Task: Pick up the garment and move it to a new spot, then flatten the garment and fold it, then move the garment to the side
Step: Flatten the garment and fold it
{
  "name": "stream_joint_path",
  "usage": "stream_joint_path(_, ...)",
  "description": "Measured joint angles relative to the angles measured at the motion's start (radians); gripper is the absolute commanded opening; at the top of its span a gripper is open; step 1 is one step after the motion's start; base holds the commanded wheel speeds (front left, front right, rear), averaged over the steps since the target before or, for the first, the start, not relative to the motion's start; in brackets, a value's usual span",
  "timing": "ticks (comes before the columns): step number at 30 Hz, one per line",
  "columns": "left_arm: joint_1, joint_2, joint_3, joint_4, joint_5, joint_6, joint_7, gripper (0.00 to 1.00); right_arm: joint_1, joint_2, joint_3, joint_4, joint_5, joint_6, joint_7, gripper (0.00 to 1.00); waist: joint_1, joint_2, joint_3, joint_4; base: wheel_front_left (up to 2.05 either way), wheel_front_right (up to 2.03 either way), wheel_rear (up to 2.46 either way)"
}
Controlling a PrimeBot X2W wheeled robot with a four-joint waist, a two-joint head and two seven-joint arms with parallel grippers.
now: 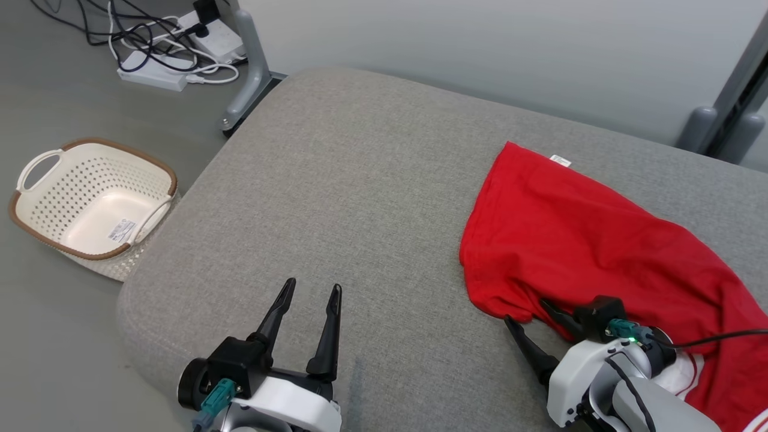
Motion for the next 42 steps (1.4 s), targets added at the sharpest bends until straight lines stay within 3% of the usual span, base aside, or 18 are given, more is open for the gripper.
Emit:
stream_joint_path(13,-0.009,0.000,-0.028,-0.008,-0.014,0.011,0.000,1.00,-0.095,0.008,0.146,0.158,0.042,0.000,-0.002,1.00,0.0000,0.0000,0.024,0.041,0.00,0.00,0.00)
stream_joint_path(14,-0.009,0.000,-0.031,-0.009,-0.015,0.012,0.000,1.00,-0.102,0.008,0.153,0.166,0.049,0.000,-0.002,0.67,0.0000,0.0000,0.025,0.043,0.00,0.00,0.00)
stream_joint_path(15,-0.010,0.000,-0.034,-0.010,-0.019,0.017,0.000,1.00,-0.109,0.008,0.159,0.173,0.055,0.000,-0.002,0.41,0.0000,0.0000,0.027,0.045,0.00,0.00,0.00)
stream_joint_path(16,-0.010,0.000,-0.036,-0.012,-0.022,0.018,0.000,1.00,-0.116,0.007,0.165,0.180,0.059,0.000,-0.002,0.28,0.0000,0.0000,0.029,0.047,0.00,0.00,0.00)
stream_joint_path(17,-0.011,0.000,-0.038,-0.013,-0.022,0.018,0.000,1.00,-0.124,0.004,0.174,0.186,0.060,0.000,-0.002,0.00,0.0001,0.0000,0.031,0.048,0.00,0.00,0.00)
stream_joint_path(23,-0.012,0.000,-0.044,-0.015,-0.030,0.024,0.000,1.00,-0.149,-0.007,0.211,0.188,0.069,0.000,-0.002,0.00,0.0000,0.0000,0.034,0.054,0.00,0.00,0.00)
stream_joint_path(32,-0.006,0.000,-0.031,0.000,-0.028,0.018,0.000,1.00,-0.275,0.018,0.209,0.027,0.081,0.000,0.000,0.00,0.0001,0.0000,-0.023,0.038,0.00,0.00,0.00)
stream_joint_path(36,0.005,0.000,-0.031,0.005,-0.028,0.017,0.000,1.00,-0.348,0.020,0.130,-0.048,0.078,0.000,0.000,0.00,0.0000,0.0000,-0.050,0.028,0.00,0.00,0.00)
stream_joint_path(42,0.032,0.001,-0.018,0.019,-0.017,0.003,0.000,1.00,-0.436,0.042,-0.161,-0.286,0.068,0.000,0.000,0.00,0.0000,0.0000,-0.095,-0.004,0.00,0.00,0.00)
